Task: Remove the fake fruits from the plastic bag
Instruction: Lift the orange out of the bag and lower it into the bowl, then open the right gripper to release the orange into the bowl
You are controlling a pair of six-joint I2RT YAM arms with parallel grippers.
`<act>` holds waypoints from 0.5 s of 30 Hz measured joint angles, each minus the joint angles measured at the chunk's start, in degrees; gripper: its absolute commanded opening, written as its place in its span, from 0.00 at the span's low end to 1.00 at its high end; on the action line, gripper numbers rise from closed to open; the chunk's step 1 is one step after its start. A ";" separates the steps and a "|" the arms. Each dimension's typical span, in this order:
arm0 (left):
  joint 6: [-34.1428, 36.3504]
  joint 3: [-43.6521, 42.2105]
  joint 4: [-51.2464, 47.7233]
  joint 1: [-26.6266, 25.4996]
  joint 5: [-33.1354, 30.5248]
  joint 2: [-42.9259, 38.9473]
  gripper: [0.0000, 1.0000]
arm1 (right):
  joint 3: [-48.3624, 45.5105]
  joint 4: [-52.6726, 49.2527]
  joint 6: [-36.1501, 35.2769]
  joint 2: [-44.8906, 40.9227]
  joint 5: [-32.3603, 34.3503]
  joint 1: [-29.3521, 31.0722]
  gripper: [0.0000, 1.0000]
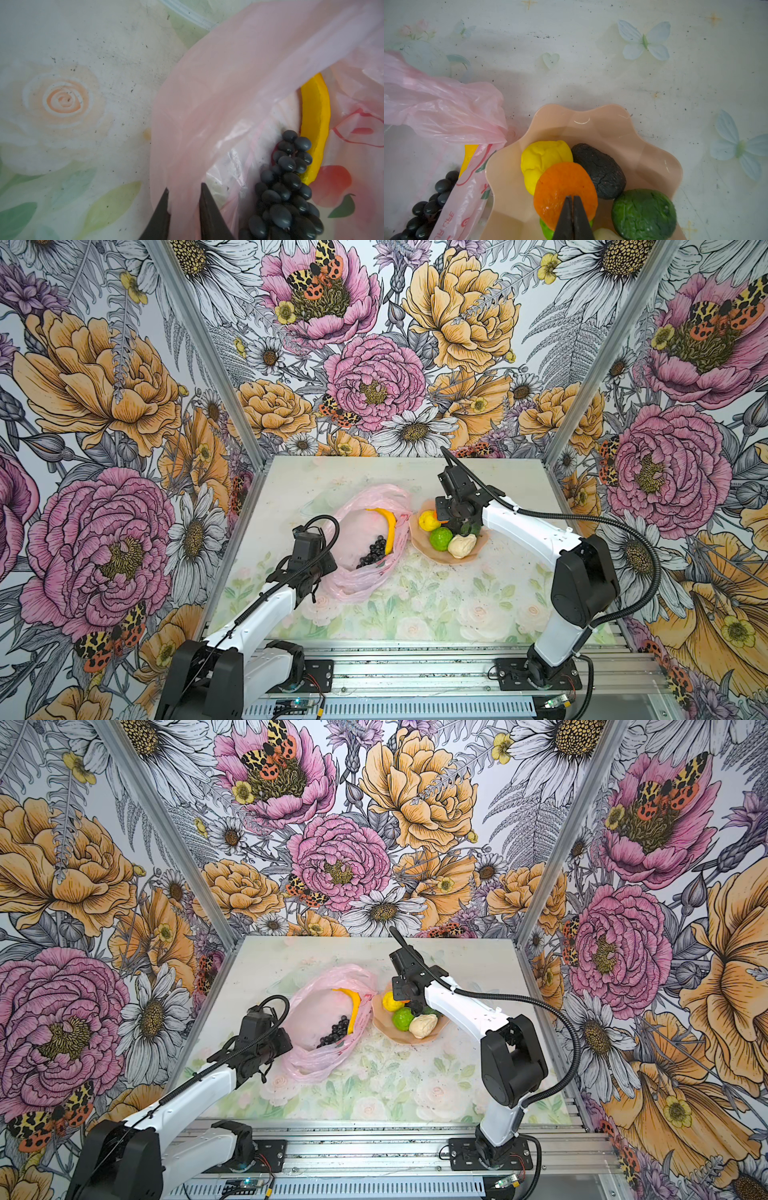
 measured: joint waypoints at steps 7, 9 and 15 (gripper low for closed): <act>-0.02 0.04 0.00 -0.09 -0.07 0.31 0.24 | -0.17 -2.84 -0.22 -0.02 -0.11 -1.25 0.05; -0.02 0.04 0.00 -0.09 -0.07 0.28 0.24 | -0.17 -3.93 -0.42 -0.02 -0.09 -1.22 0.05; -0.02 0.04 0.00 -0.09 -0.09 0.35 0.24 | 1.38 -6.45 -1.16 1.31 -0.02 -1.22 0.06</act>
